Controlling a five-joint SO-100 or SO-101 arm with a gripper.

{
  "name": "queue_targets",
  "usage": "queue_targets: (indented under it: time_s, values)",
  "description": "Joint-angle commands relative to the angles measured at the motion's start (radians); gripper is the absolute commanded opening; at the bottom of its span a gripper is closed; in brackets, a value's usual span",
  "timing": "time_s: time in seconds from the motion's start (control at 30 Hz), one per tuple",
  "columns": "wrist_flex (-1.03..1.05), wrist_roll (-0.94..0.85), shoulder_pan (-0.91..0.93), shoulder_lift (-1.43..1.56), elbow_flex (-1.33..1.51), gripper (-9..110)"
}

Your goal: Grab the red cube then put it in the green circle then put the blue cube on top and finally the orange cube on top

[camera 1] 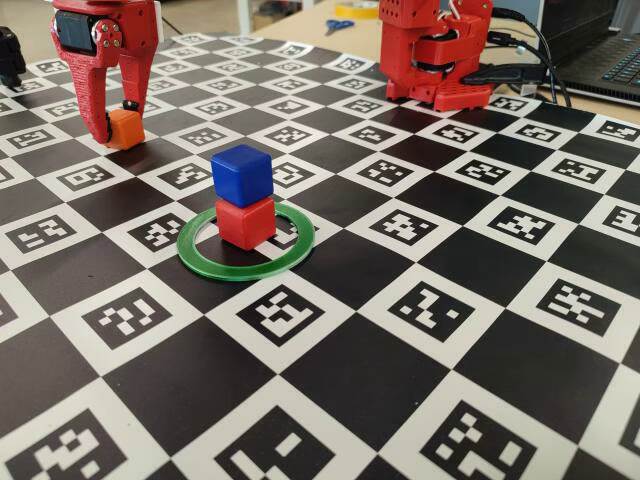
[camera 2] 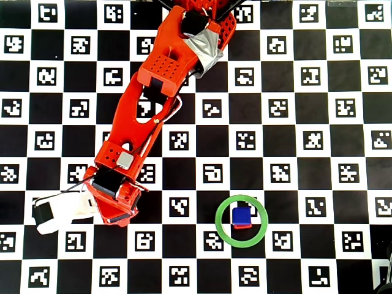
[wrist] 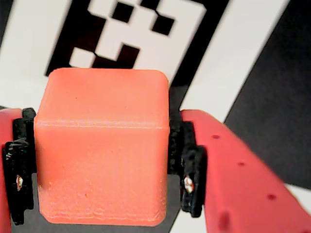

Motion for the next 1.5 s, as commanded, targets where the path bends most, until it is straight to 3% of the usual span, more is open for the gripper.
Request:
queue_targets:
  time_s: [0.0, 0.4, 0.67, 1.03, 1.47]
  values:
    - [0.038, 0.04, -0.026, 0.186, 0.026, 6]
    - [0.229, 0.253, -0.196, 0.597, 0.21, 5]
    - [0.229, 0.42, -0.362, 0.802, 0.353, 5]
    - [0.204, 0.676, -0.566, 0.822, 0.336, 7]
    - [0.094, 0.779, -0.69, 0.684, 0.308, 7]
